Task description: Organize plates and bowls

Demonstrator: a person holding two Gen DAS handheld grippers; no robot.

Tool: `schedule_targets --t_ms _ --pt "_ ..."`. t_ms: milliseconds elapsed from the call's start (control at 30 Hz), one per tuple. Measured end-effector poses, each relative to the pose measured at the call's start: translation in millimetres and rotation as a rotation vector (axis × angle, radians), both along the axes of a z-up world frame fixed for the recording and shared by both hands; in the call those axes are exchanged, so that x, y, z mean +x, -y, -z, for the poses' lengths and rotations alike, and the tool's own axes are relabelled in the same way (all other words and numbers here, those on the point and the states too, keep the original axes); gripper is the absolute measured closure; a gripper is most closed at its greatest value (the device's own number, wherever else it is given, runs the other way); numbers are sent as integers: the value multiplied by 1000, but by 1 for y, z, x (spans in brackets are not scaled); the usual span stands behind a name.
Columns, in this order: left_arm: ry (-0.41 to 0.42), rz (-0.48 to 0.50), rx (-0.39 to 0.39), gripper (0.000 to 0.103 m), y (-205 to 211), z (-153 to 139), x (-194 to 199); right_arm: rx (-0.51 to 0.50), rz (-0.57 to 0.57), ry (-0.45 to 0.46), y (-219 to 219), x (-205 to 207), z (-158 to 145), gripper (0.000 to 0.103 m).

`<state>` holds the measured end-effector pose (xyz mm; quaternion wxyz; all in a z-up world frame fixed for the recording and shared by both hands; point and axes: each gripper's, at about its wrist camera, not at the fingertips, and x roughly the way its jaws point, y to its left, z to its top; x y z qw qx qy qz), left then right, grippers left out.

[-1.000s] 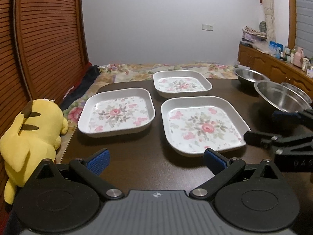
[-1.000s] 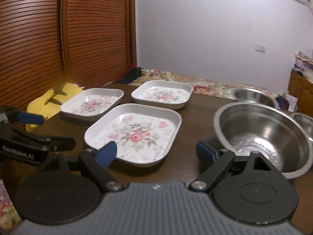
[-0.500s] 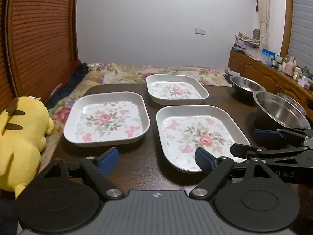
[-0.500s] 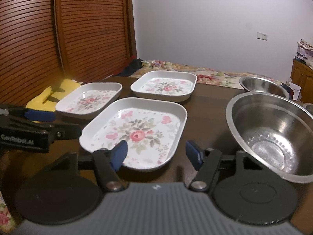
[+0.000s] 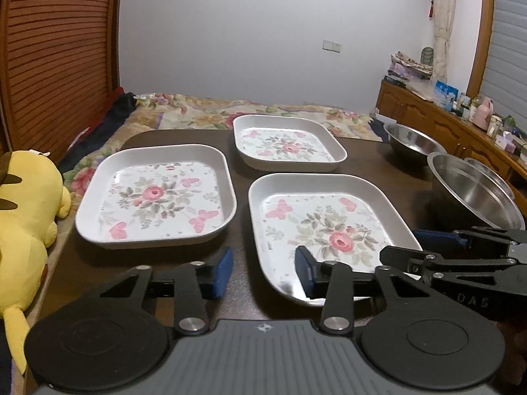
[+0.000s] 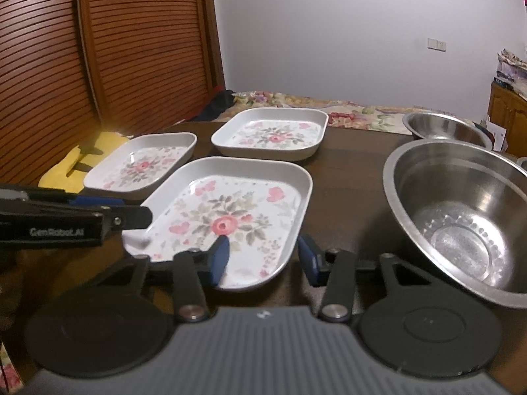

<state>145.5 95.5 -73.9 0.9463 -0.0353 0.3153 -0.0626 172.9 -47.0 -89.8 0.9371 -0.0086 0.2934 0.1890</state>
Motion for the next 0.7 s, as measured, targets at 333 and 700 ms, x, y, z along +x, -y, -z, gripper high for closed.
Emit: schedule_targets --t_ms 333,700 --pt "-3 -19 0 92 1 7 7 12 22 -27 5 8 6 77" --pt "-4 -10 -17 92 -1 12 8 31 13 -18 9 7 7 78"
